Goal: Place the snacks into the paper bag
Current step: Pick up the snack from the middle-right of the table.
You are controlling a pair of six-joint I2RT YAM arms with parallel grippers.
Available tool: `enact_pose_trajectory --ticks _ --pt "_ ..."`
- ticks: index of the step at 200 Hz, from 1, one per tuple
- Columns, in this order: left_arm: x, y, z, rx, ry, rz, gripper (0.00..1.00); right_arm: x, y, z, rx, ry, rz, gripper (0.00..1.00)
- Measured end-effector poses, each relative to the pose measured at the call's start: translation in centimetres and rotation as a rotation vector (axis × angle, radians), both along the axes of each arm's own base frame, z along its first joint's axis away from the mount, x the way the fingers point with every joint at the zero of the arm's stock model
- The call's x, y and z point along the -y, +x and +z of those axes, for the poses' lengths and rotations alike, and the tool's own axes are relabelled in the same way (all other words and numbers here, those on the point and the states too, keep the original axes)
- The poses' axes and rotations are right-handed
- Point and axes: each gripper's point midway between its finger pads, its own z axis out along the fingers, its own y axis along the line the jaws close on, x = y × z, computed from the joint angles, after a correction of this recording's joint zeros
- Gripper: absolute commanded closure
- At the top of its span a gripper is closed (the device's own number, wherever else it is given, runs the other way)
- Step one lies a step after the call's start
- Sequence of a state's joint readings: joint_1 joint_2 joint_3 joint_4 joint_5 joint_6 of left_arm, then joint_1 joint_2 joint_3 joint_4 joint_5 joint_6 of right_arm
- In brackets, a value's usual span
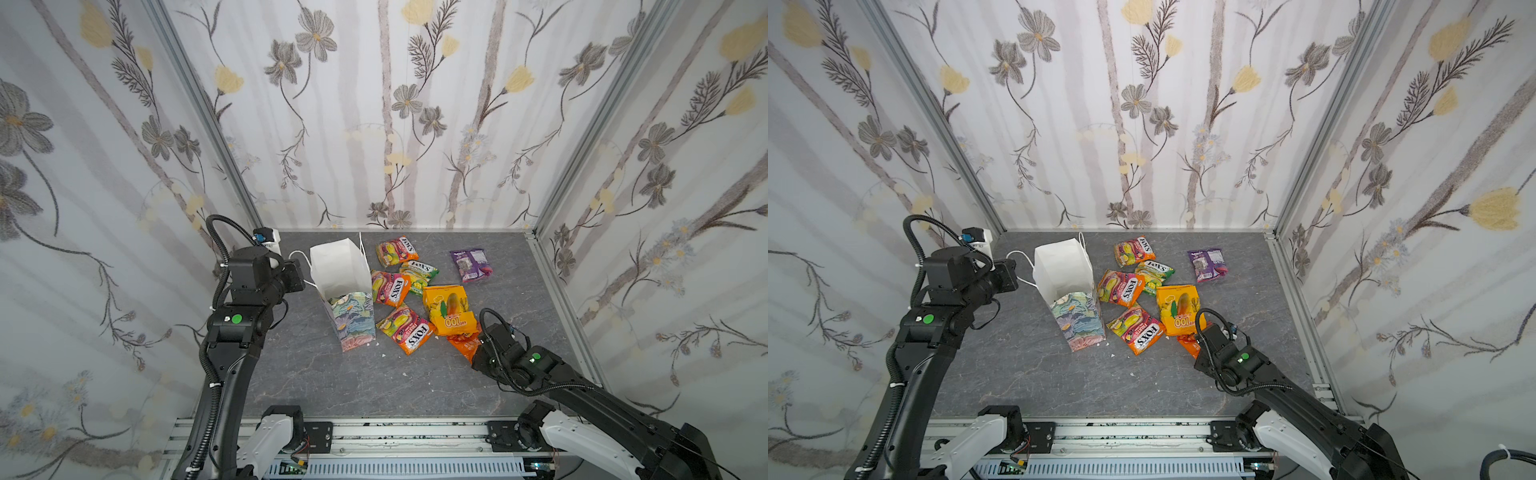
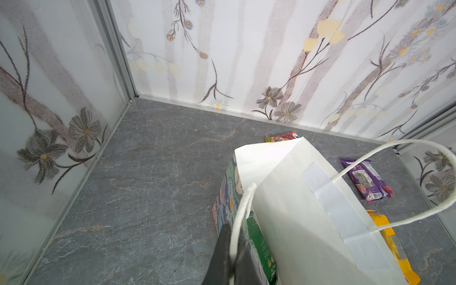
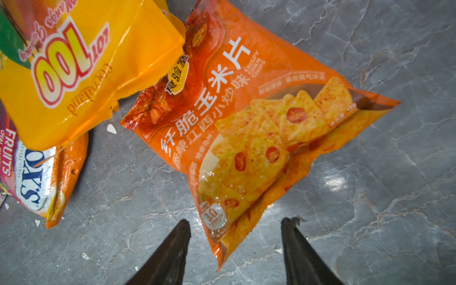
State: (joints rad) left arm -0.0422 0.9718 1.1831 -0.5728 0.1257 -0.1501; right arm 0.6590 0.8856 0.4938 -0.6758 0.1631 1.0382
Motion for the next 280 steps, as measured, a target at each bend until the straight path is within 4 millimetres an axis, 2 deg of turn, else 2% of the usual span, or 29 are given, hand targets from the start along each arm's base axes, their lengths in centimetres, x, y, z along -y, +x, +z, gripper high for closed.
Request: enact_pose_trajectory --ticks 47,126,139,183,280 --pt "0.1 0.2 -0.2 -0.008 -0.001 -0.002 0.98 0.1 -0.1 -0.5 0.002 0.002 0.000 0.44" --pt "0.1 0.2 -0.3 -0.010 -0.001 -0.002 0.98 0.1 -0.1 -1.1 0.021 0.017 -0.001 0.55" --pt "0.1 0.2 -0.3 -0.010 -0.001 -0.003 0.98 0.1 -0.1 -1.2 0.023 0.018 -0.002 0.63" --pt "0.1 0.2 -0.3 -0.010 -0.001 -0.003 0.98 0.3 0.1 -1.3 0.038 0.014 -0.017 1.00" --pt "0.1 0.2 -0.3 -0.010 -0.001 -0.004 0.98 1.3 0.5 0.1 0.089 -0.004 -0.053 1.00"
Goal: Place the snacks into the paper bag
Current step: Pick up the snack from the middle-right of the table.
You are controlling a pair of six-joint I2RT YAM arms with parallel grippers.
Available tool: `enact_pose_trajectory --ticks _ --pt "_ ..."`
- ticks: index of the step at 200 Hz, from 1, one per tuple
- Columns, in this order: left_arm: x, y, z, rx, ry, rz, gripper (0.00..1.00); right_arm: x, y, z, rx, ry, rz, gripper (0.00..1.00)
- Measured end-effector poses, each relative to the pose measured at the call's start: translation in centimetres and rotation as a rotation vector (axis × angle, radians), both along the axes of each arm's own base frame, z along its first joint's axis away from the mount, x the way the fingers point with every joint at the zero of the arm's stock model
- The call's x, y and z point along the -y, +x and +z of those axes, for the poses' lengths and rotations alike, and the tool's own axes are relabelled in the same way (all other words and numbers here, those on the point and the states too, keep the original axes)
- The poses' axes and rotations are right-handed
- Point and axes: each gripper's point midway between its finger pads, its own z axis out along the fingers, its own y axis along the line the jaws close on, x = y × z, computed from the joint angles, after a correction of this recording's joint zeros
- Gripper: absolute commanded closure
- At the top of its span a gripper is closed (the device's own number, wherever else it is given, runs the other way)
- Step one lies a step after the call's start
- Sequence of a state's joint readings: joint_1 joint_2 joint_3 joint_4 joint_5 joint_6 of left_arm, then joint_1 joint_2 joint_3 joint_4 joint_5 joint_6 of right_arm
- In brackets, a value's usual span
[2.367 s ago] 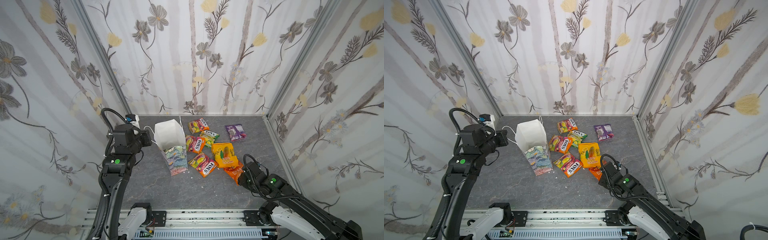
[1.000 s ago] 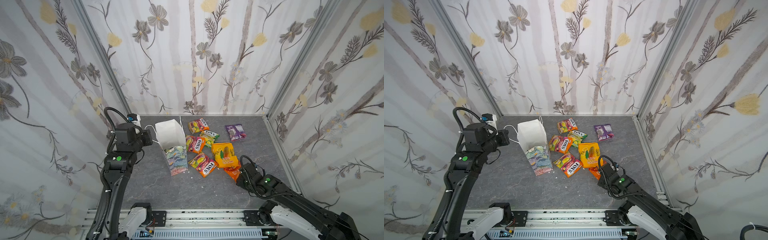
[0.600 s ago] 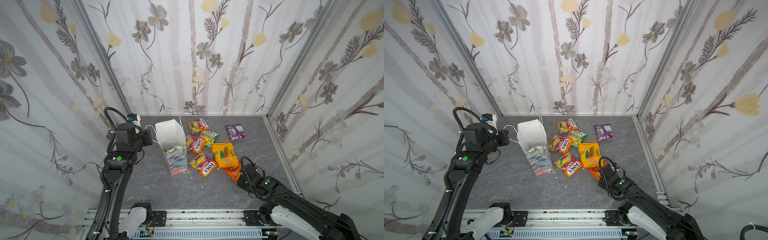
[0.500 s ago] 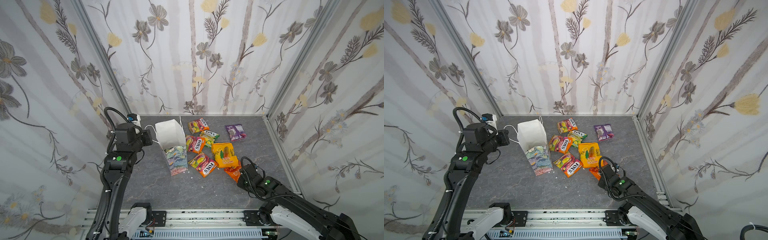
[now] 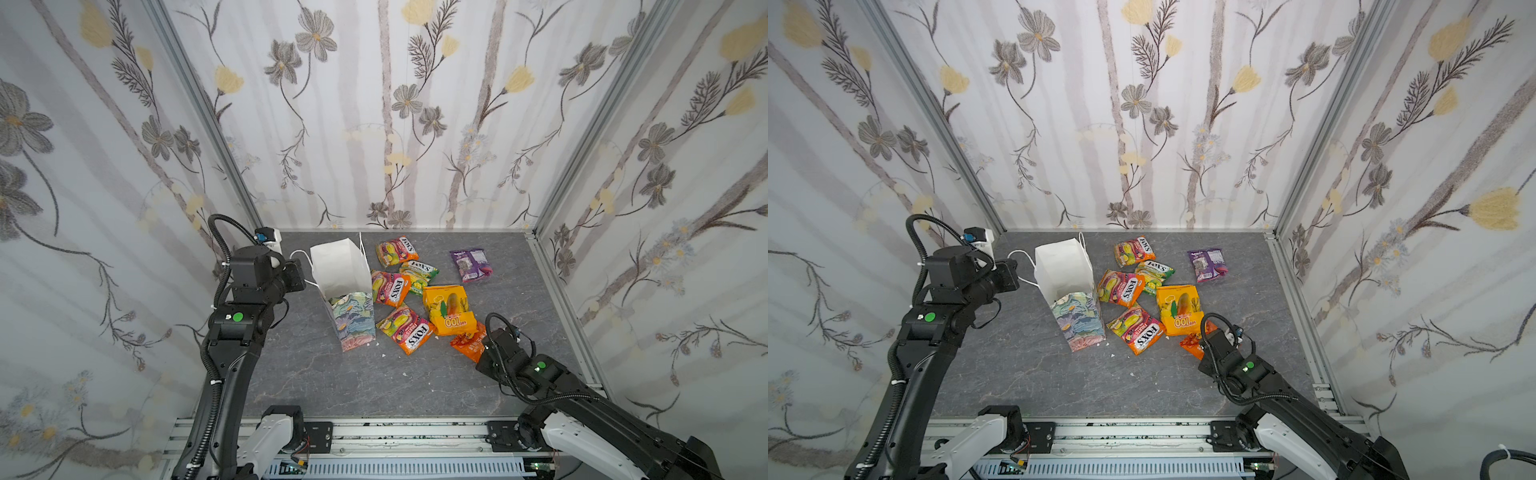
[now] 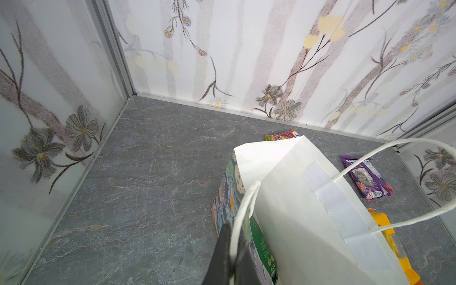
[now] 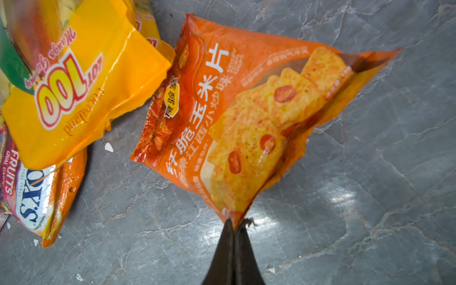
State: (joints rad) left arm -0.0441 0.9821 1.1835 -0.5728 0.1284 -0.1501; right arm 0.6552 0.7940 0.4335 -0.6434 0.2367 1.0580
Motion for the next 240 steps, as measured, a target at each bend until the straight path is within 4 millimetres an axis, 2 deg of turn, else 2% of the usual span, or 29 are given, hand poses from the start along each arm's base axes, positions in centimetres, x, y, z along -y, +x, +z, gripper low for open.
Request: enact_pose_trajectory --ticks 77,240 --pt "0.0 0.0 0.0 0.001 0.000 0.000 0.98 1.2 1.1 3.5 0.091 -0.039 -0.043 1.00" --pt "0.0 -0.2 0.2 0.008 -0.001 0.000 0.98 1.9 2.5 7.9 0.190 -0.121 -0.014 1.00"
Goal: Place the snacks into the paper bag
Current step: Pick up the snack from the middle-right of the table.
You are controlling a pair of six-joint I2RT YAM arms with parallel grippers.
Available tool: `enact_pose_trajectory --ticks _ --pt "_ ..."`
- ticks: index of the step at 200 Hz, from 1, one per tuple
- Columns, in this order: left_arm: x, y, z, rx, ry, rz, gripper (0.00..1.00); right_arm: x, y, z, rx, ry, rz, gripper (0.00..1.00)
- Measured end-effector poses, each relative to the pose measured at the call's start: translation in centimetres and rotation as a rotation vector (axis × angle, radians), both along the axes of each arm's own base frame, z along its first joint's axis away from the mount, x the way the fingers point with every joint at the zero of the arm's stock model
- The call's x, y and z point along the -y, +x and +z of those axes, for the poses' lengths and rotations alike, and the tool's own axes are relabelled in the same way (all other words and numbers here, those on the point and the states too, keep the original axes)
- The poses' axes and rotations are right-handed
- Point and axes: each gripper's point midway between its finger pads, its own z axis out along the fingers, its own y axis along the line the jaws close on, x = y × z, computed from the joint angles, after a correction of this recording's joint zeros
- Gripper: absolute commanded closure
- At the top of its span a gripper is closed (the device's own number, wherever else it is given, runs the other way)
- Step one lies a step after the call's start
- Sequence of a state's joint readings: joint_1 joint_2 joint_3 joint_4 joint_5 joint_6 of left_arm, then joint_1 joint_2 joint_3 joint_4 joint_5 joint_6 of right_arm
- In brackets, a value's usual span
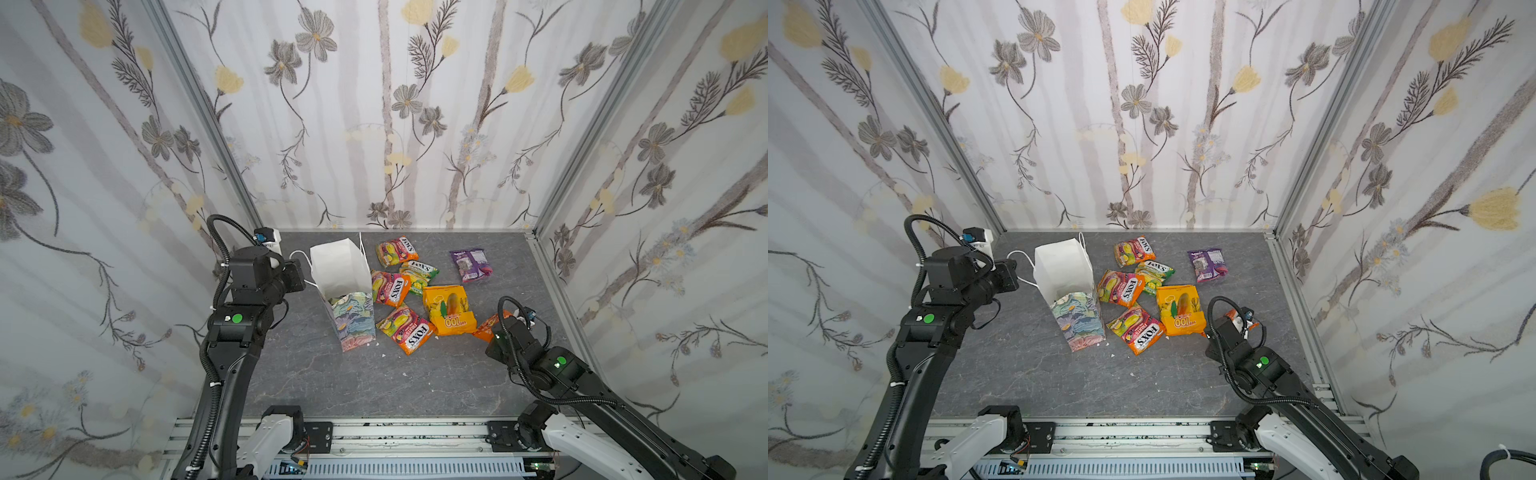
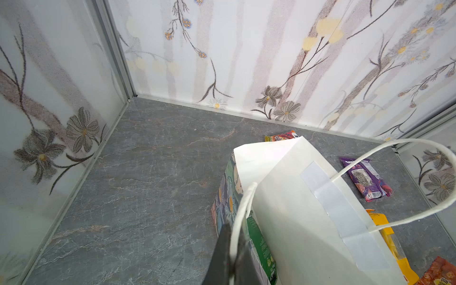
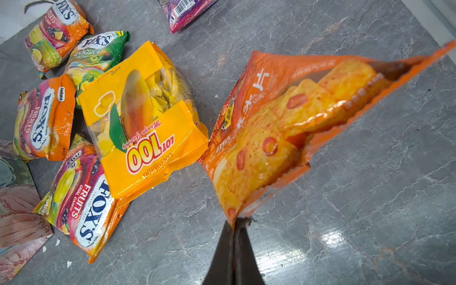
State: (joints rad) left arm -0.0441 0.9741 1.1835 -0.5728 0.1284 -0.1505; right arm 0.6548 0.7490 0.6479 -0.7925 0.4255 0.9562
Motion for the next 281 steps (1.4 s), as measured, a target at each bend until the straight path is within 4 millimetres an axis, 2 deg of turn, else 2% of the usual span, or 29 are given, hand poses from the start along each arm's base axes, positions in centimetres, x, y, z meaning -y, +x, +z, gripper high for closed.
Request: enact_pose_trajectory --ticks 81,137,187,246,281 --pt "0.0 0.0 0.0 0.001 0.000 0.000 0.98 0.2 1.8 5.6 0.112 -0.073 0.031 1.00" --pt "0.0 0.0 0.1 0.002 0.000 0.000 0.98 -0.4 2.7 7.3 0.165 -0.102 0.086 1.00" --pt "0.0 0.0 0.0 0.001 0.000 0.000 0.98 -2.1 3.7 9.1 0.238 -0.075 0.165 1.00" --pt "0.1 0.0 -0.1 -0.002 -0.002 -0.003 0.98 -5.0 5.4 13.3 0.362 -0.067 0.280 1.00" --pt "0.1 0.1 -0.1 -0.002 -0.002 -0.003 0.98 -7.0 5.8 15.1 0.438 -0.053 0.349 1.00"
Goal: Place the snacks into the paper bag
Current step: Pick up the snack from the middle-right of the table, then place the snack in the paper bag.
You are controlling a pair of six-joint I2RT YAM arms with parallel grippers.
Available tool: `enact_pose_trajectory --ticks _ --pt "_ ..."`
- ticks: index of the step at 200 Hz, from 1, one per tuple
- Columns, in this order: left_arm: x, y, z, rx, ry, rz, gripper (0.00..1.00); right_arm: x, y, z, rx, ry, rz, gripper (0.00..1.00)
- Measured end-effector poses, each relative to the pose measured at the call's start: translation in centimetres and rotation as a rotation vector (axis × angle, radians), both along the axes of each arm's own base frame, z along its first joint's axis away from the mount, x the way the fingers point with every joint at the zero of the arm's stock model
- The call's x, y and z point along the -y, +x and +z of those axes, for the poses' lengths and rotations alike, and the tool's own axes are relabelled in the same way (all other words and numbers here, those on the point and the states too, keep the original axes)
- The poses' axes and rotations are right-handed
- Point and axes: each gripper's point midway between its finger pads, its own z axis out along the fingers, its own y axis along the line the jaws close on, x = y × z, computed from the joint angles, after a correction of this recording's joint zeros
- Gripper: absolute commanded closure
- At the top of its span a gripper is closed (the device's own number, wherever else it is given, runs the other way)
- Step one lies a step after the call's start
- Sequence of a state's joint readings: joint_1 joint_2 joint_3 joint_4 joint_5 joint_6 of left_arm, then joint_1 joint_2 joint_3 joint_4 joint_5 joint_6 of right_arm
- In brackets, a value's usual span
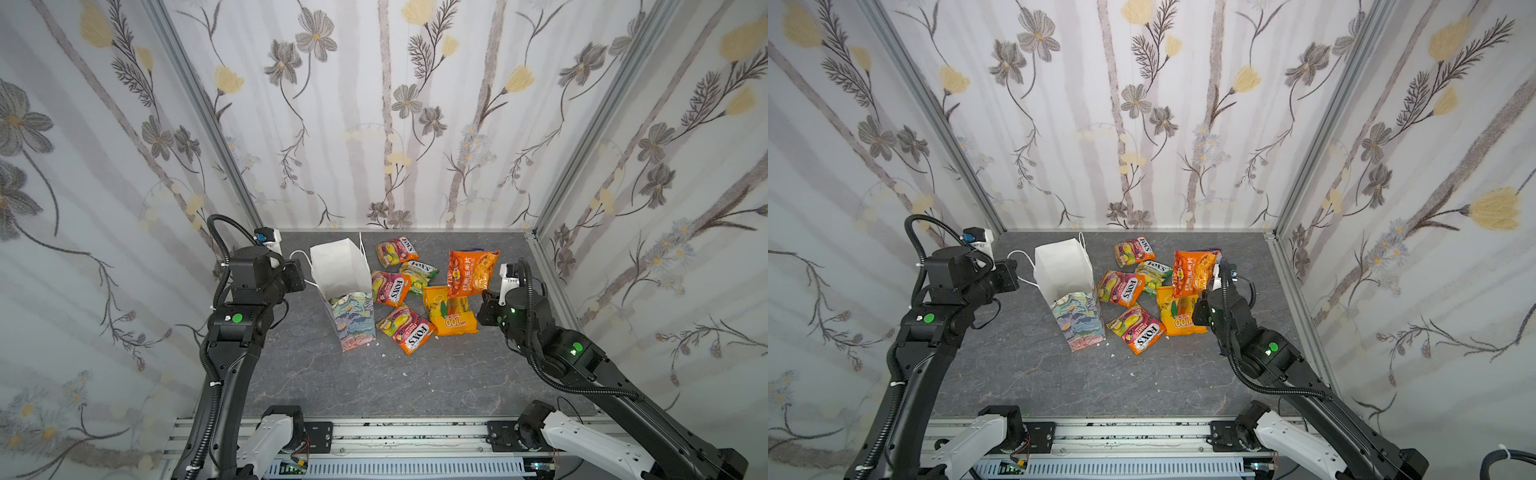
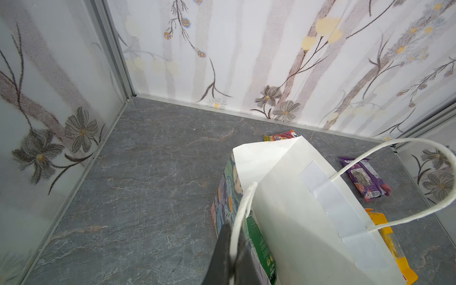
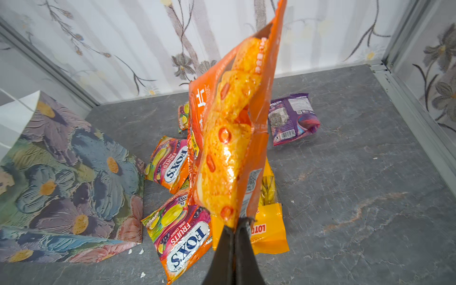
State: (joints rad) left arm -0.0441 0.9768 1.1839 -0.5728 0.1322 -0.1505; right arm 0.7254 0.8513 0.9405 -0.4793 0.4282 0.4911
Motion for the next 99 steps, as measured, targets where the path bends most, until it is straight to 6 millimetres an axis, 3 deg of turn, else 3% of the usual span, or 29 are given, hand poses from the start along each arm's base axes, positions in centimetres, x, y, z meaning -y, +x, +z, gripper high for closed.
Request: enact_pose_trajectory --ticks 68,99 --pt "0.1 0.2 0.0 -0.002 -0.001 -0.003 0.98 -5.1 0.2 4.8 0.130 0.028 0.114 1.00" --pt "0.2 0.2 0.0 -0.004 -0.004 -0.009 0.99 -6.5 0.7 6.7 0.184 0.035 0.130 1.00"
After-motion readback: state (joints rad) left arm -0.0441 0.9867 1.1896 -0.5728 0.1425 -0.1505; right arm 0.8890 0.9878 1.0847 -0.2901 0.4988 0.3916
